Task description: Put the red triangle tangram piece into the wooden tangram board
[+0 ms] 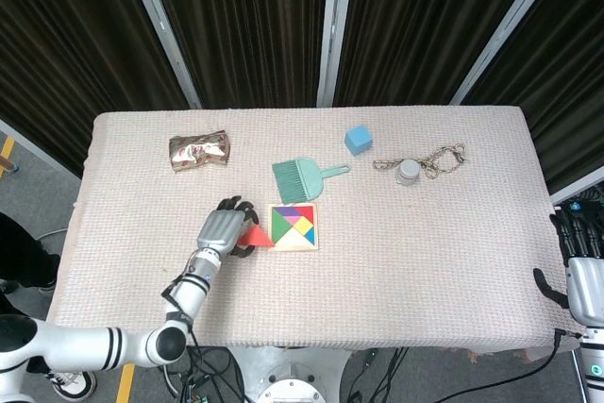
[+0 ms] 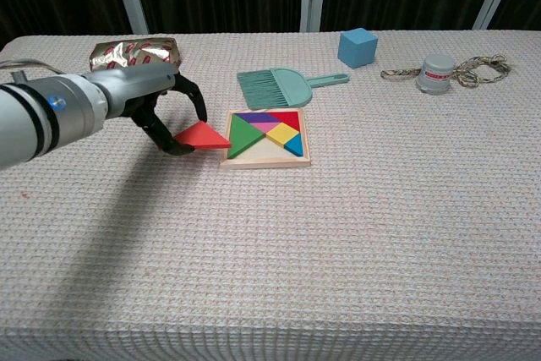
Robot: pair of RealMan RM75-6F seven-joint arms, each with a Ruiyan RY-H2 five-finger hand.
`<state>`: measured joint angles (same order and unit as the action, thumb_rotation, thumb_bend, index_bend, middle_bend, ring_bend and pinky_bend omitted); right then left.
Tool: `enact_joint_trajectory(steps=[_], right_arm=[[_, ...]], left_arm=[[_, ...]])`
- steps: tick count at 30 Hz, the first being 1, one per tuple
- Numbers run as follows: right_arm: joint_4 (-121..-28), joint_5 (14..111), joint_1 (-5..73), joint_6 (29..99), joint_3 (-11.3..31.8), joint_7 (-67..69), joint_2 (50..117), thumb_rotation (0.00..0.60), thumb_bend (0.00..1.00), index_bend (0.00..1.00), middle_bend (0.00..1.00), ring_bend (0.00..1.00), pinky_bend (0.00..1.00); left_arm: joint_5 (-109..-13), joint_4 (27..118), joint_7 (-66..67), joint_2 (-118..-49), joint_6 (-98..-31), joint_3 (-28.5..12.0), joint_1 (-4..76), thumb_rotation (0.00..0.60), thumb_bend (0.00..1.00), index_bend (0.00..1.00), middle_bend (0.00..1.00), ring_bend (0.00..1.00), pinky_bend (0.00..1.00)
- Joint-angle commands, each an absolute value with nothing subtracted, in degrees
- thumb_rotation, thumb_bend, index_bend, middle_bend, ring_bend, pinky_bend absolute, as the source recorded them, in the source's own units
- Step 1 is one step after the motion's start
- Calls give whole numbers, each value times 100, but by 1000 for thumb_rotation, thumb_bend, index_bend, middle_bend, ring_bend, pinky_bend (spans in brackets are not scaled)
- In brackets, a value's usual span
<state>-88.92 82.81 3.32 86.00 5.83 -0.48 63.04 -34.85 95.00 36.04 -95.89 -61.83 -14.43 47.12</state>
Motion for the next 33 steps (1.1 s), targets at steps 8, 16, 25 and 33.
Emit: enact_joint_trajectory(steps=[8,16,25,33], right_arm=[[-8805,8273,298,8666,608,61,6318,600,226,0,0,0,0],[-8776,8325,222,8846,637,227,6285,600,226,0,0,0,0],[-8634,8344,216,8858,646,397,6346,600,226,0,0,0,0],[-8633,8362,191,8910,656,408,6332,600,227,0,0,0,0]], left_arm=[[-2895,9355,4022,-9968,-6500,-1722,5131,600,349,431,172,24,79],[-2807,9168,4035,-10236,-6545,-1732,5273,600,350,438,174,24,79],[-2888,8919,4169,-10574,-6606,-1728,5475,600,349,455,176,24,79],[-2928,8748,4219,-10795,-6608,-1756,5586,600,349,457,177,24,79]])
